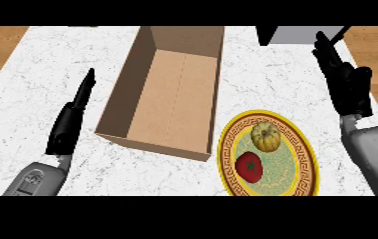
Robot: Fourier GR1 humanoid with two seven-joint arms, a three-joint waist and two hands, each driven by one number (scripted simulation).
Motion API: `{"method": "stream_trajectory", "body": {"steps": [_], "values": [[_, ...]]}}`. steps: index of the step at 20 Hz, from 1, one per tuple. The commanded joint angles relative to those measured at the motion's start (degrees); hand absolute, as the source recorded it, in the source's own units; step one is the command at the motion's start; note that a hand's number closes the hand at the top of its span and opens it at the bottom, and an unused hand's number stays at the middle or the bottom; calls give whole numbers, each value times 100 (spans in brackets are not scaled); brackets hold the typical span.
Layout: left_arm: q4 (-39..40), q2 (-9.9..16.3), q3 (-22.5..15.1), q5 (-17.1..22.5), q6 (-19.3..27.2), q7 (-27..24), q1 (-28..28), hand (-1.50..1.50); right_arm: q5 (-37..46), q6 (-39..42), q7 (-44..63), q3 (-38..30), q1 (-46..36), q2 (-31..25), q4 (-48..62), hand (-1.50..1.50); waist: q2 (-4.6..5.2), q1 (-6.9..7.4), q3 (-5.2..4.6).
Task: Pick the squash from the plate and place it in the cardboard box
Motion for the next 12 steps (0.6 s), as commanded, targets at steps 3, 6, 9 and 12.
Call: {"method": "stream_trajectory", "body": {"steps": [3, 6, 9, 12], "values": [[-105, -113, -228, 166, -421, 307, -89, 0, 1643, -2108, 1028, 543, 345, 378, 417, -150, -111, -121, 57], [-189, -219, -368, 292, -622, 382, -157, 0, 2274, -2988, 1484, 517, 853, 291, 983, -150, -93, -447, 8], [-129, -206, -368, 318, -639, 354, -37, 0, 3095, -2603, 1394, 885, 1143, -631, 1520, -150, 77, -509, -135], [-327, -264, -470, 392, -762, 452, -82, 0, 3994, -2950, 1885, 1230, 1343, -871, 1967, -150, -2, -419, -88]]}}
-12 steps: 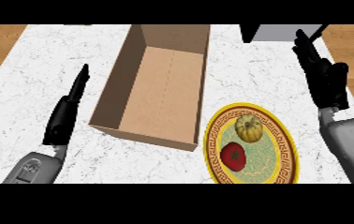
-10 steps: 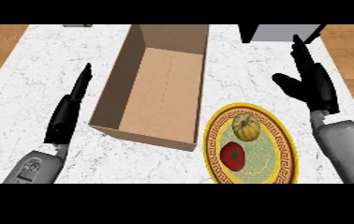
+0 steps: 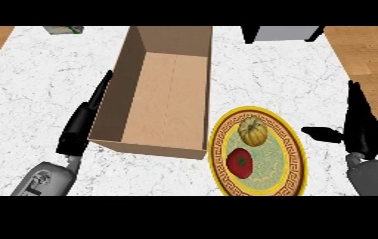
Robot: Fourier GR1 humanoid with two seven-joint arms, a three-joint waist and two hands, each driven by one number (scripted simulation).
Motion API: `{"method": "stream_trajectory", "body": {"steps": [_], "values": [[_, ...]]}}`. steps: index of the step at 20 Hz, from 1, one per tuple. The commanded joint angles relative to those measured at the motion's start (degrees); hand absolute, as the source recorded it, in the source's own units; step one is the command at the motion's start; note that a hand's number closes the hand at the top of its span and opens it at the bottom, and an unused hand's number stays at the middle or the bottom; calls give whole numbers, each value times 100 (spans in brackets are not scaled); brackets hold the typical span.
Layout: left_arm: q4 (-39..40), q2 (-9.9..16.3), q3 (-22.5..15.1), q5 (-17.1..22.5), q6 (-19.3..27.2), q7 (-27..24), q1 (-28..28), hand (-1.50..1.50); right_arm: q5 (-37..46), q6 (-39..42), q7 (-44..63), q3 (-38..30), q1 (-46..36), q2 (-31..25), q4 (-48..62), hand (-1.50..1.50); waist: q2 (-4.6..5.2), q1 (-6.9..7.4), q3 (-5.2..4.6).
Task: Pick the squash from the plate and place it in the cardboard box
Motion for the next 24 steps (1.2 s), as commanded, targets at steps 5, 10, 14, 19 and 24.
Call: {"method": "stream_trajectory", "body": {"steps": [5, 10, 14, 19, 24], "values": [[-80, -173, -266, 174, -308, 289, -84, 0, 2184, -232, 1475, 931, 288, -532, 897, -150, 1, 249, -46], [-84, -252, -401, 199, -445, 404, -204, 0, 2885, 494, 2659, 1240, 36, -421, 835, -150, -37, 361, -36], [-119, -269, -463, 224, -515, 473, -193, 0, 3045, 1315, 3718, 1459, -154, 145, 598, -150, -55, 563, 2], [-100, -282, -476, 237, -603, 601, -400, 0, 3354, 2390, 5189, 1646, -746, 945, 330, -150, -71, 665, 43], [-93, -292, -433, 307, -671, 647, -434, 0, 3850, 3422, 6410, 1696, -1310, 1779, 266, -150, -96, 604, 82]]}}
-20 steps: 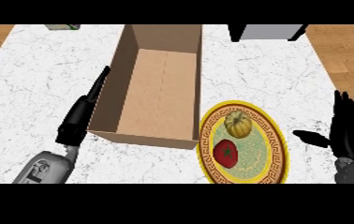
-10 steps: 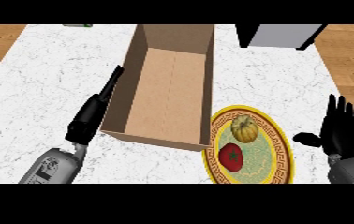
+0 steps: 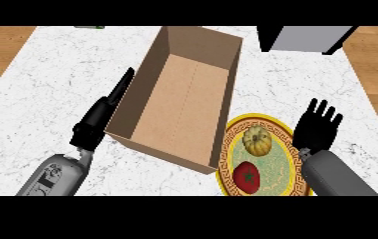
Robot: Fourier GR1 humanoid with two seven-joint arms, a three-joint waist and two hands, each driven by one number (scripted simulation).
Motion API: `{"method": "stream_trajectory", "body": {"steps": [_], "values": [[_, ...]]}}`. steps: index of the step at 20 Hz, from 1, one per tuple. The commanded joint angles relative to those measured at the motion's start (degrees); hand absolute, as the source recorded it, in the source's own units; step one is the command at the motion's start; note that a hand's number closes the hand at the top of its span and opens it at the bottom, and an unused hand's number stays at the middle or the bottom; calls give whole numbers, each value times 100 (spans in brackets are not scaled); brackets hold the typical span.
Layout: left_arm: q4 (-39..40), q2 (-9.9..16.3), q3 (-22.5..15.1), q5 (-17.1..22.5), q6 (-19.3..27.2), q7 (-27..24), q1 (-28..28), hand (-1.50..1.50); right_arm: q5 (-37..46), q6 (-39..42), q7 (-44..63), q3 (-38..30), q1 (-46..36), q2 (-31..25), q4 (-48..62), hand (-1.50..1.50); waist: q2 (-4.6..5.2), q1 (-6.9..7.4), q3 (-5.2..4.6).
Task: Pick the squash from the plate and place it in the cardboard box
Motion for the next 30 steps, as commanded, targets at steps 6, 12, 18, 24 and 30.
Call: {"method": "stream_trajectory", "body": {"steps": [6, 12, 18, 24, 30], "values": [[-116, -47, 56, 134, -49, 395, -95, 0, 1032, 1341, 1909, -456, -1006, 1948, 402, -150, 18, -146, 176], [-35, -88, 83, 87, -13, 324, 25, 0, 1744, 1619, 1914, -1180, -1050, 2657, 800, -150, 33, -257, 179], [-4, -215, -15, -98, 33, 224, 59, 0, 2274, 1848, 1915, -1648, -1066, 2678, 696, -150, 69, -252, 190], [-98, -157, 140, 43, -136, 396, -17, 0, 2524, 2245, 1915, -1648, -928, 2684, 370, -150, 67, -175, 195], [-94, -251, 123, -65, -113, 398, -51, 0, 2579, 2201, 1916, -1875, -529, 2686, 296, -150, 83, -197, 198]]}}
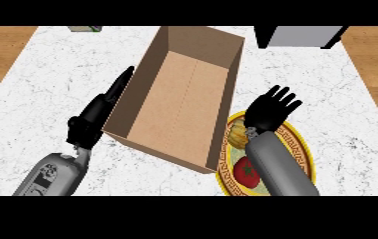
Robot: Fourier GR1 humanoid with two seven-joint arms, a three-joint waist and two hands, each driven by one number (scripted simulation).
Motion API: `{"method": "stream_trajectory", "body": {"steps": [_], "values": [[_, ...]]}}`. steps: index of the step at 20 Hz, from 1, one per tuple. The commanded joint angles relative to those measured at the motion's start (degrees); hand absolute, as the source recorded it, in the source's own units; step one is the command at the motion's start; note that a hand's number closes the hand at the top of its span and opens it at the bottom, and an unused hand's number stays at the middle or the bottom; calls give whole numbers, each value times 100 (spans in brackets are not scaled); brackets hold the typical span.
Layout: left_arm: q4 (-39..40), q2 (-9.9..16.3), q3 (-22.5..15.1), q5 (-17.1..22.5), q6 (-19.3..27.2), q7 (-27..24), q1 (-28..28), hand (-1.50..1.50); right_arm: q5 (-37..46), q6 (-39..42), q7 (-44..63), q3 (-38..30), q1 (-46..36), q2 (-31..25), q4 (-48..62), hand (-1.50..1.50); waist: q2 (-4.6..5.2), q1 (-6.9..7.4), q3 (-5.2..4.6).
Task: Pick the squash from the plate and place it in the cardboard box
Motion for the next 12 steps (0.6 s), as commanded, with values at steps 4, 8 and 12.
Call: {"method": "stream_trajectory", "body": {"steps": [4, 8, 12], "values": [[105, -238, -96, -67, -32, -70, -16, 0, -105, 572, 1340, -166, -4, 151, -7, -150, 70, 23, 12], [209, -156, -34, -164, -44, -108, 59, 0, -93, 332, 1341, -105, 430, 152, -183, -150, 65, 0, 13], [60, -113, -10, -95, -191, -59, 81, 0, -73, 539, 1341, -188, 425, 152, -372, -150, 57, 3, 12]]}}
